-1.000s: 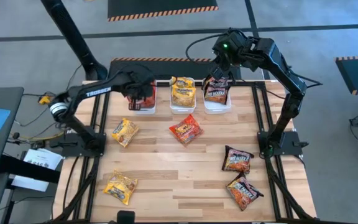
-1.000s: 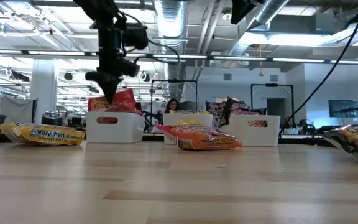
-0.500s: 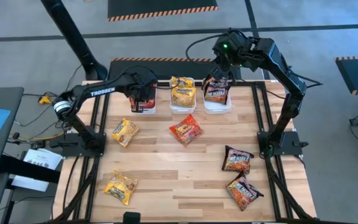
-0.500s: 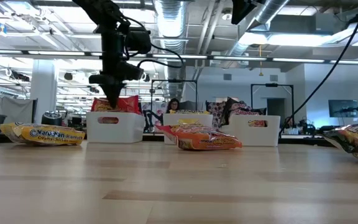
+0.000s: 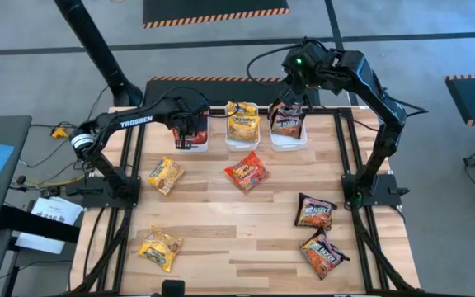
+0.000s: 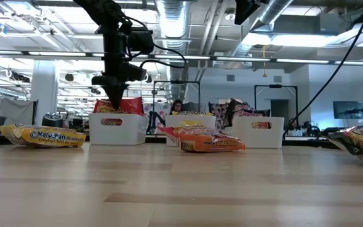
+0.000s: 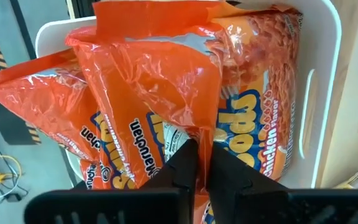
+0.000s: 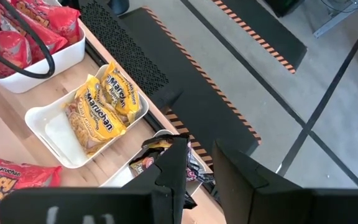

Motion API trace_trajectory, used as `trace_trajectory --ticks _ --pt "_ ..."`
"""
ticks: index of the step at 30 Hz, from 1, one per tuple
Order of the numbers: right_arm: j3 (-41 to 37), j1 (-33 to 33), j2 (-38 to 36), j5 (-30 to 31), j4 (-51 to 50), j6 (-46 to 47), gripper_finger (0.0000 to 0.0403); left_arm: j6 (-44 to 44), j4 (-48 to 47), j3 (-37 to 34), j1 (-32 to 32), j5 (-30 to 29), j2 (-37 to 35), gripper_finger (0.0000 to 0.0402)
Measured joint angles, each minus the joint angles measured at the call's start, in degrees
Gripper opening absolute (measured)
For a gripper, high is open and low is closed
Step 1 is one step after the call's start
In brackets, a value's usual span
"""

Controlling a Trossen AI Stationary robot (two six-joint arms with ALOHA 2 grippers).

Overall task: Sort Maruchan noodles
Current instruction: Put the orange noodle pack into the left white bin, then put the black noodle pack into the right white bin

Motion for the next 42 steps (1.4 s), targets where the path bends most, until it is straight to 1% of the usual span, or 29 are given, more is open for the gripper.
trace_trajectory --ticks 4,9,11,14,16,17,22,25,29,37,40,42 --pt "0.00 0.00 0.00 -0.05 0.00 1.11 0.0104 -0.51 0.00 0.00 0.00 1.06 0.00 0.0046" --pt "0.00 0.25 0.00 -0.26 0.00 1.94 0.0104 -4.00 0.00 -0.02 -0.02 1.93 0.00 0.0090" --pt "0.00 0.56 0.00 -0.29 0.00 2.60 0.0104 -5.60 0.00 -0.02 -0.04 0.84 0.00 0.0107" --pt "0.00 1.35 0.00 -0.35 -0.03 2.62 0.0104 -8.30 -0.02 -0.02 -0.26 -3.69 0.00 0.0122" --pt "0.01 1.81 0.00 -0.35 -0.03 2.62 0.0104 -9.81 -0.47 -0.04 -0.51 -6.36 -0.26 0.0126" --pt "0.00 2.07 0.00 -0.33 -0.03 2.60 0.0104 -10.23 -0.72 -0.04 -0.69 -6.74 -0.56 0.0127" --pt "0.02 3.45 0.00 -0.33 -1.67 0.28 0.0104 -12.32 -0.70 -0.04 -1.16 -4.56 -2.86 0.0128" --pt "0.02 4.36 0.00 -0.54 -3.67 0.40 0.0104 -13.72 -0.68 -0.04 -1.22 -3.81 -4.91 0.0128" --pt "0.02 4.59 0.00 -4.16 -7.56 3.44 0.0104 -16.59 -0.71 -0.04 -1.46 -3.82 -8.16 0.0128" --pt "0.04 5.48 0.00 -14.44 -7.10 5.21 0.0104 -20.87 -0.52 -0.04 -3.77 -3.79 -15.51 0.0128" --pt "0.04 6.84 0.00 -15.44 -7.11 5.45 0.0104 -23.59 -0.52 -0.04 -4.41 -3.64 -17.79 0.0128" --pt "0.04 7.89 -0.17 -15.43 -7.11 6.66 0.0104 -24.76 -0.52 -0.04 -4.48 -2.07 -18.98 0.0128"
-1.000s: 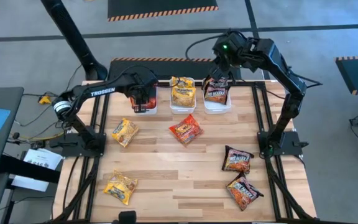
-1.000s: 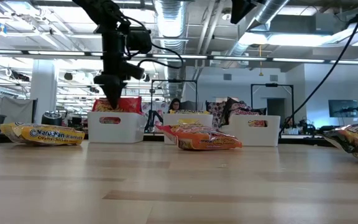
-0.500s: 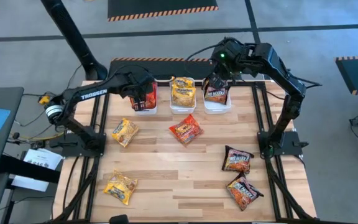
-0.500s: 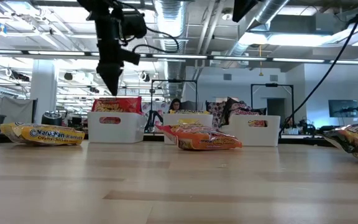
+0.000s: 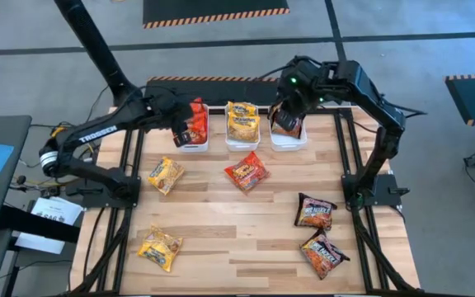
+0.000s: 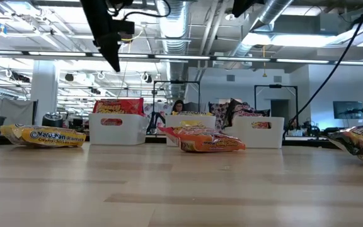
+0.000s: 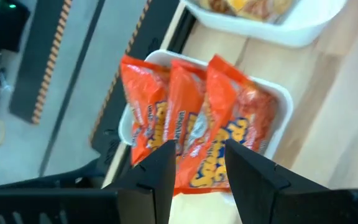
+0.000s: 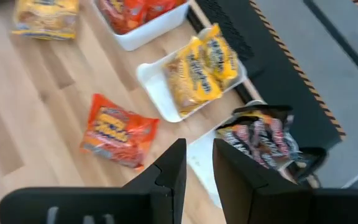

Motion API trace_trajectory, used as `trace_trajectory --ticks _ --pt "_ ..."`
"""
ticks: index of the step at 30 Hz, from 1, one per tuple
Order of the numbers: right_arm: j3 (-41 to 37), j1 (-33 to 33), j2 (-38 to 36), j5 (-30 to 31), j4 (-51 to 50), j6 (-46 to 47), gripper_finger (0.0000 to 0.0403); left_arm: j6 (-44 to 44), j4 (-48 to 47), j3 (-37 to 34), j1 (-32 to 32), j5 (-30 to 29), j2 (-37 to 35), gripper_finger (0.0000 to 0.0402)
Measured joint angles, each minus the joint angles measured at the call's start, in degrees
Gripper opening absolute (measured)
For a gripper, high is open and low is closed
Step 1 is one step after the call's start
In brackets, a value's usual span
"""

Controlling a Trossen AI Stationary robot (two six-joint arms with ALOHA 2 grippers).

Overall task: Sort Maruchan noodles
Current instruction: Put the black noodle pack into the right white bin

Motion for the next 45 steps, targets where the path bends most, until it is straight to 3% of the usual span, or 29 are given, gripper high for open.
trace_trajectory --ticks 11,16,23,32,37,45 --pt "-1.35 4.83 -7.55 0.24 0.26 7.68 0.0104 -1.17 -1.58 0.00 0.00 3.06 -1.80 0.0128" --pt "-15.55 7.02 -17.31 4.69 0.03 14.57 0.0104 -1.17 -3.55 0.00 0.00 3.04 -1.78 0.0128" --pt "-37.48 10.31 -31.37 4.96 0.21 30.87 0.0104 -1.15 -4.47 0.00 0.00 3.02 -1.76 0.0128" --pt "-50.99 15.69 -40.43 3.05 0.52 41.85 0.0108 -0.56 -4.49 0.00 0.00 3.00 -1.76 0.0128" --pt "-55.86 15.89 -40.93 -1.69 0.53 42.62 0.0138 -0.61 -4.50 0.00 -0.02 3.00 -1.76 0.0128" --pt "-65.22 15.89 -40.96 -9.81 2.38 41.24 0.0228 -0.63 -4.50 0.00 0.00 2.98 -1.74 0.0128"
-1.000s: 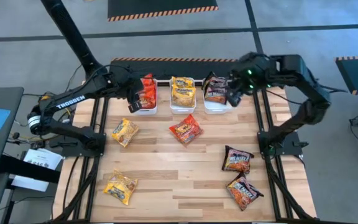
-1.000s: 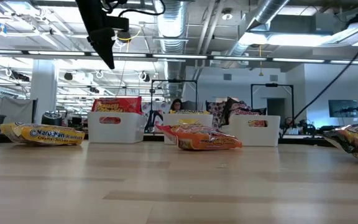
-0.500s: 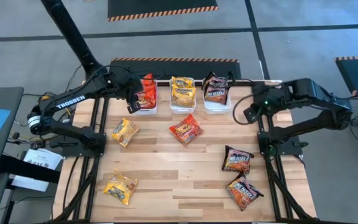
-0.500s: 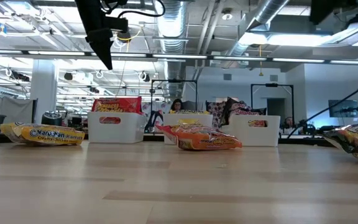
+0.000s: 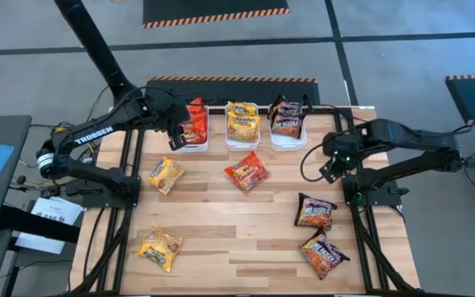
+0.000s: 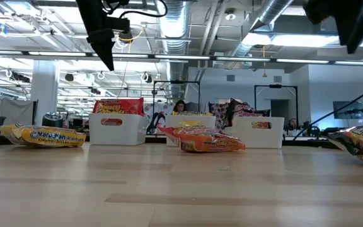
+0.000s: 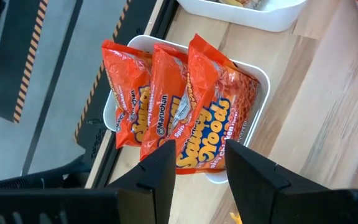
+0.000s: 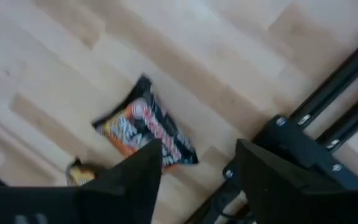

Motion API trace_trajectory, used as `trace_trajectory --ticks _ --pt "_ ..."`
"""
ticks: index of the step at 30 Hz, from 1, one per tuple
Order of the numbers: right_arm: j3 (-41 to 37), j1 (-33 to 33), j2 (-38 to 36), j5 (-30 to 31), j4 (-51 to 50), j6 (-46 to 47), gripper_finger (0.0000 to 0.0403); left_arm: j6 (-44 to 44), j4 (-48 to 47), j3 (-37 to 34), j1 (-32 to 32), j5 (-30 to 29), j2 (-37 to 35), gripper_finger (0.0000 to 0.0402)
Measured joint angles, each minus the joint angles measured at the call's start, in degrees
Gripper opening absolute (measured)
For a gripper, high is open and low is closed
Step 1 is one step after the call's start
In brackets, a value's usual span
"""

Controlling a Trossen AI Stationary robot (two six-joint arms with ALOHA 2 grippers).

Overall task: Sort Maruchan noodles
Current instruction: Put the black noodle pack into the right white bin

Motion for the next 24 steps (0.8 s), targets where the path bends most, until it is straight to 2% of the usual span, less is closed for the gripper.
trace_trajectory --ticks 6,14,24 --pt "-11.73 0.00 -4.09 -9.04 9.42 -5.43 0.0245 -1.90 0.01 0.00 -0.01 0.00 0.00 0.0128" --pt "-25.66 0.00 -8.43 -15.54 19.06 -7.41 0.0245 -7.33 0.00 0.00 -0.02 0.75 0.00 0.0128" --pt "-32.03 2.10 -4.97 -15.37 27.44 -13.03 0.0244 -16.08 -0.04 0.00 -0.02 7.93 0.00 0.0128"
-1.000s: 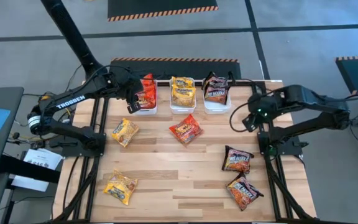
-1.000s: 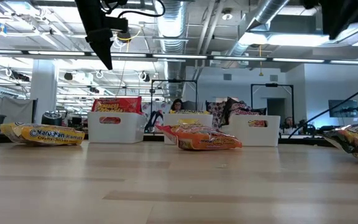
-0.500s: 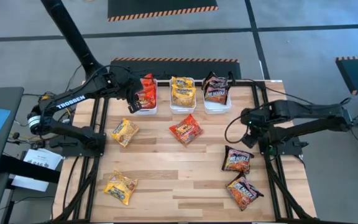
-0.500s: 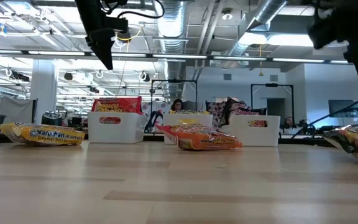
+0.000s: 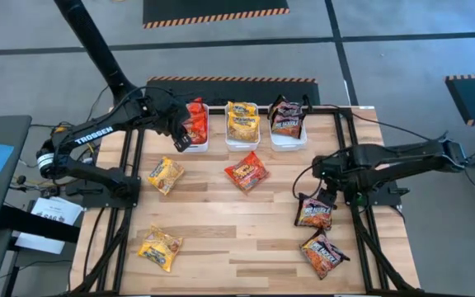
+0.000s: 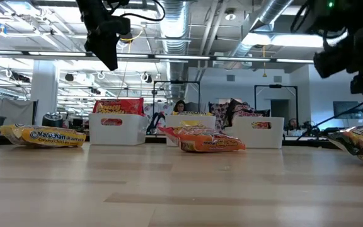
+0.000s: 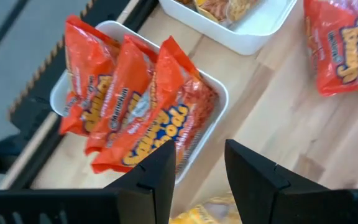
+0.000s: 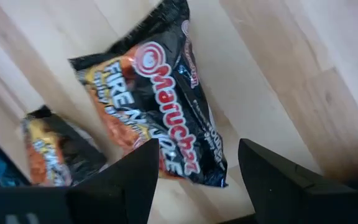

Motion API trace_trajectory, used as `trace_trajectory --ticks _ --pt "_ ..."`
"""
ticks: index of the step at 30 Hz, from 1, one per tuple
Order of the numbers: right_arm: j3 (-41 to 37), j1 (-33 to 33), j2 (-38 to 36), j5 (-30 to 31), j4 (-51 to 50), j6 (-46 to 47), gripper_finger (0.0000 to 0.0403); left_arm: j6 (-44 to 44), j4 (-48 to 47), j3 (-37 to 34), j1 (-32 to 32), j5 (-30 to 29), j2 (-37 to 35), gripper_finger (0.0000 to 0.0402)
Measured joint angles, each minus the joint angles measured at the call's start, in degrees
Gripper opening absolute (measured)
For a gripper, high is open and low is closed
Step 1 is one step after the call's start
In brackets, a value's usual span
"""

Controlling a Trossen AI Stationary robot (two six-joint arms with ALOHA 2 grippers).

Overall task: Sort Maruchan noodles
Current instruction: Put the black noodle pack into the right white bin

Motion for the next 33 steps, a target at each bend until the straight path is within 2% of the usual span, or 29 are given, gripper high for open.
trace_trajectory --ticks 5,23,27,33 --pt "-2.20 1.87 3.91 0.04 4.12 0.03 0.0244 -3.87 -0.02 0.00 -0.02 2.11 0.02 0.0128" --pt "-2.20 6.68 21.04 -0.73 12.32 -1.31 0.0236 -3.98 -0.02 0.00 -0.04 2.37 0.02 0.0128" --pt "-2.24 7.03 24.04 -1.09 12.97 -1.30 0.0190 -3.98 -0.06 0.00 -0.04 2.35 0.02 0.0128" --pt "-2.22 7.61 26.99 -2.03 13.42 -1.28 0.0077 -3.98 -0.09 0.00 -0.04 2.32 0.02 0.0128"
